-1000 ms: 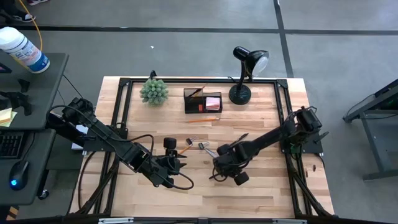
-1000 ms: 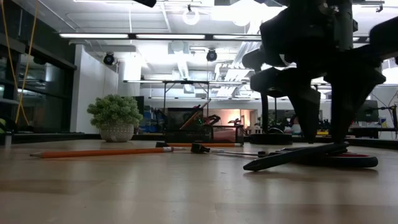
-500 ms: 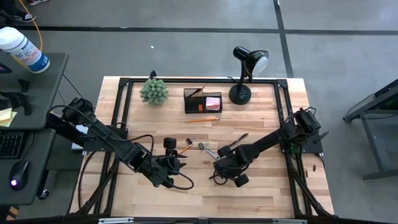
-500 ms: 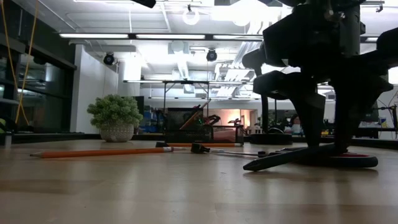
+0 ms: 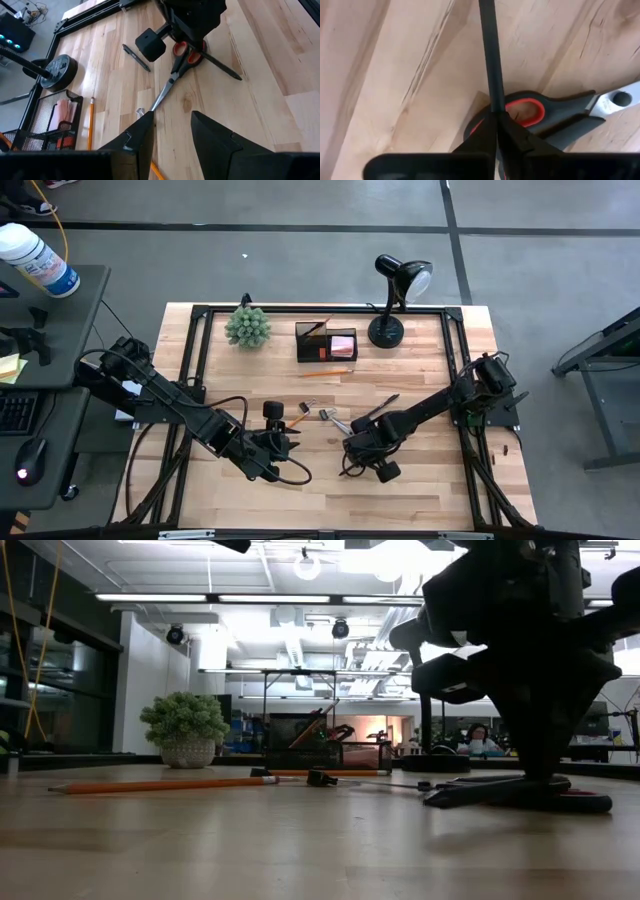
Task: Pick and place office supplies into organizer
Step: Put the bottom black pen into the black desk organizer
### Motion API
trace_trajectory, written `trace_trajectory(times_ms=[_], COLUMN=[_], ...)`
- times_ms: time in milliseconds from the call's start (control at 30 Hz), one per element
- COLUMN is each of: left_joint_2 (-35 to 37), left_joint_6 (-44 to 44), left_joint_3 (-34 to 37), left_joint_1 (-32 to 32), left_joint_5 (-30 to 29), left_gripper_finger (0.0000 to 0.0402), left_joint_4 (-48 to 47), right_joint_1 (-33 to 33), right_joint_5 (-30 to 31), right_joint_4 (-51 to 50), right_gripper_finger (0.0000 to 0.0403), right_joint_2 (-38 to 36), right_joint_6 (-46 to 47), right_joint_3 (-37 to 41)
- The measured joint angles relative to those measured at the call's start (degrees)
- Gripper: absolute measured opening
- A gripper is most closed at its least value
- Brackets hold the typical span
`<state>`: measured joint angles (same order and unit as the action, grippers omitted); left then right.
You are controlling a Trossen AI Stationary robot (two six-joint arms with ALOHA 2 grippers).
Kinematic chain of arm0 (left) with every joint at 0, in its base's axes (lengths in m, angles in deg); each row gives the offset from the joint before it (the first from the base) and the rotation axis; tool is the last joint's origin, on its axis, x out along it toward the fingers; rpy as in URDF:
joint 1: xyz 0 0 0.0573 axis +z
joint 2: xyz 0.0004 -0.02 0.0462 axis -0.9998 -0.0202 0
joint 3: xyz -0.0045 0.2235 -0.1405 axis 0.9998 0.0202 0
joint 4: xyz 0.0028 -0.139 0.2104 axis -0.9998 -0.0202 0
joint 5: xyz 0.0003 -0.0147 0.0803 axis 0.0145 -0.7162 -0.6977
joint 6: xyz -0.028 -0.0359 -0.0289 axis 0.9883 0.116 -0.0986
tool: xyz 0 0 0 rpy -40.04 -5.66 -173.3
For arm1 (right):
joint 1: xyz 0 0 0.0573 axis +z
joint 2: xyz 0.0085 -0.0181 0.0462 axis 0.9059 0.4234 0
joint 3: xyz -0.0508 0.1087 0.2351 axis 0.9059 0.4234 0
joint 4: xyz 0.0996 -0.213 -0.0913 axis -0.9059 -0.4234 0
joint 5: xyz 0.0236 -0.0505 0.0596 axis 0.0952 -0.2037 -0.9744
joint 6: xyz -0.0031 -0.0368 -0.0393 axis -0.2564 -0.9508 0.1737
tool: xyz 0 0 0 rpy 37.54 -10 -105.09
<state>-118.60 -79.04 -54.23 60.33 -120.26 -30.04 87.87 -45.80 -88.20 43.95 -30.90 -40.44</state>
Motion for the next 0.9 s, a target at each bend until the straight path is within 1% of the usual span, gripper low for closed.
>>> trace_trajectory(times_ms=[367,733,833,900], left_joint_2=[0.0,0.0,0.0,0.0], left_joint_6=[0.0,0.2,0.2,0.2], left_joint_3=[0.0,0.0,0.0,0.0], left_joint_1=[0.0,0.0,0.0,0.0], left_joint_5=[0.0,0.0,0.0,0.0], left_gripper_finger=[0.0117,0.0117,0.0117,0.0117], left_joint_4=[0.0,0.0,0.0,0.0], right_joint_1=[0.0,0.0,0.0,0.4], right_joint_5=[-0.7,-0.1,-1.7,-4.2], right_joint_4=[-0.6,-1.7,-1.9,-1.8], right_gripper_finger=[0.0001,0.0,0.0,0.0001], right_joint_2=[0.1,0.1,0.1,0.1], right_joint_6=[1.7,1.6,4.1,6.9], right_joint_3=[-0.3,-3.2,-3.2,-3.2])
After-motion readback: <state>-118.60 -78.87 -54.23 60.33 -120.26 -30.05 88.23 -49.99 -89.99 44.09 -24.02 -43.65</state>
